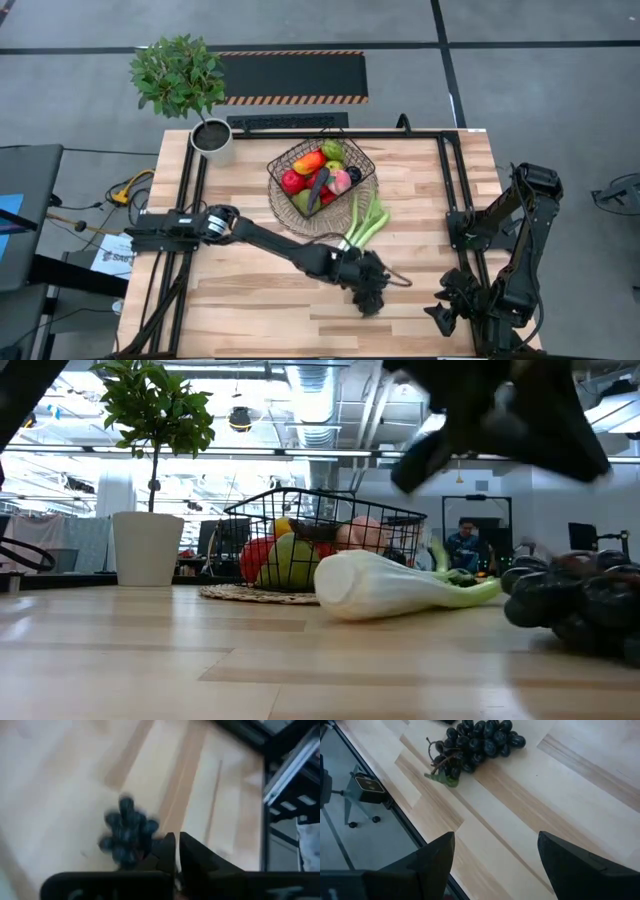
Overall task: Build produce basket
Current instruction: Put the black grapes into the wire basket
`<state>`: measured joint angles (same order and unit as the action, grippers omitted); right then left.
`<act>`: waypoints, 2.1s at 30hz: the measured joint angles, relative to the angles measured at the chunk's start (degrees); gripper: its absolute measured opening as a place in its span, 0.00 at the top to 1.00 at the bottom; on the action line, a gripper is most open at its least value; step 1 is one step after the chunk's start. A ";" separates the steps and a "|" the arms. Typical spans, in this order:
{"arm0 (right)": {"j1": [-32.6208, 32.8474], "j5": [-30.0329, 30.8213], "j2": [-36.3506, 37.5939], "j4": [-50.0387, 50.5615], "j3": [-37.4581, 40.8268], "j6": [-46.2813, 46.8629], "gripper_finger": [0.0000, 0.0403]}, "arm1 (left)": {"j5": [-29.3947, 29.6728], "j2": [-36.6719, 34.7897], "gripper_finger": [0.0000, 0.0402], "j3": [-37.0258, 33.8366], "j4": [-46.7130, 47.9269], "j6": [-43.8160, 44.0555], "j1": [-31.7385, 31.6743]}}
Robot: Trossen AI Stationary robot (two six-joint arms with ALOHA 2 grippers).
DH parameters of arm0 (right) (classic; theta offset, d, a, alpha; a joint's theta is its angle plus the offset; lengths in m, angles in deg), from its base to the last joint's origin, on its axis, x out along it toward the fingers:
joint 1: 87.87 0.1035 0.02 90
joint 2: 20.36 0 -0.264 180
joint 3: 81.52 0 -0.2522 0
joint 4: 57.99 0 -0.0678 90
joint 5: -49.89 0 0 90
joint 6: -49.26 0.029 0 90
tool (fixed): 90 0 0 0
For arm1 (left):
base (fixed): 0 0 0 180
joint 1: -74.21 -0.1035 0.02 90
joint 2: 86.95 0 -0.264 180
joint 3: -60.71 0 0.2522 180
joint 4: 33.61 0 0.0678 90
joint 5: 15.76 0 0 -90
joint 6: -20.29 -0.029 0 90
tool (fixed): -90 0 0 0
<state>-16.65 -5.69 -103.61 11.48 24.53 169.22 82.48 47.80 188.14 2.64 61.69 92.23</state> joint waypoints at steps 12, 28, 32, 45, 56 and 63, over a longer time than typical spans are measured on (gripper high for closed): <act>0.00 0.23 0.00 0.17 0.00 0.04 0.24 | 4.35 -0.41 0.95 19.48 26.50 -7.71 -2.79; -0.39 0.26 -0.04 0.40 0.00 0.18 0.24 | 4.50 8.53 0.21 14.33 19.27 -2.93 1.88; -0.35 0.23 -0.04 -0.23 0.00 0.17 0.24 | 1.44 11.82 0.17 14.37 13.79 0.42 2.08; 0.07 0.20 -0.35 -1.46 0.00 0.00 0.24 | -5.65 13.12 0.61 14.96 16.46 11.42 0.36; 0.04 0.17 -0.46 -1.98 0.00 0.02 0.24 | -13.89 13.32 0.86 20.67 19.51 12.09 -0.17; 0.05 0.20 -0.48 -1.97 0.00 0.00 0.24 | -10.31 2.58 0.82 20.14 29.14 7.90 -2.06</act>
<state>-16.61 -5.50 -104.09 9.50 24.53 169.23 72.17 50.38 208.28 31.79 69.59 90.16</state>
